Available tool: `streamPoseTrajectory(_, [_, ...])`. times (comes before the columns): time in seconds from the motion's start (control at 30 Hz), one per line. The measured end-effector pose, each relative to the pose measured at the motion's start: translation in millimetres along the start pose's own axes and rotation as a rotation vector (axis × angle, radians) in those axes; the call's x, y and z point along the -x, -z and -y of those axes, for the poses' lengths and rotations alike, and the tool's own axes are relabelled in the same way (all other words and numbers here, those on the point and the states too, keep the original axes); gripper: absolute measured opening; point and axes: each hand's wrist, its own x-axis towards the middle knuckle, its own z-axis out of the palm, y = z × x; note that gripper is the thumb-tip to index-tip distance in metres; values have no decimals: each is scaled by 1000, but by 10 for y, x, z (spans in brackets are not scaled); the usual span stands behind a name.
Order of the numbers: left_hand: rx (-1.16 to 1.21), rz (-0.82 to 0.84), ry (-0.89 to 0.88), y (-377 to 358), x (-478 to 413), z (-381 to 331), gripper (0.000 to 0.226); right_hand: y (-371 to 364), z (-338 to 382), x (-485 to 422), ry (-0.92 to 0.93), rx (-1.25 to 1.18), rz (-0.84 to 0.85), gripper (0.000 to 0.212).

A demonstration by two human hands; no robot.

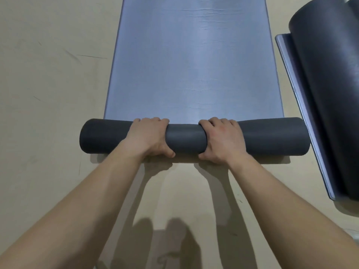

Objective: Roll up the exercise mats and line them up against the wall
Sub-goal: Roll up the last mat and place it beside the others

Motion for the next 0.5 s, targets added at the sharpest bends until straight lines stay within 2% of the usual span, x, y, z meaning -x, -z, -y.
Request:
streamPoseTrajectory(0.07, [-57, -220, 46, -115, 64, -109, 95, 224, -69, -203, 2, -67, 123, 79])
streamPoseTrajectory(0.13, [-10, -303, 59, -94, 37, -123, 95, 412, -122, -383, -11, -137, 267, 80])
streamPoseTrajectory(0.27, [87, -66, 5, 193, -106, -11, 83, 528, -116, -469, -67, -167, 401, 84])
streamPoseTrajectory(0.43, [137, 224, -29, 205, -154, -32, 94, 516, -157, -365, -127, -384, 656, 87])
streamPoseTrajectory(0.5, [167, 259, -37, 201, -192, -21, 97, 471, -121, -235, -136, -377, 553, 94])
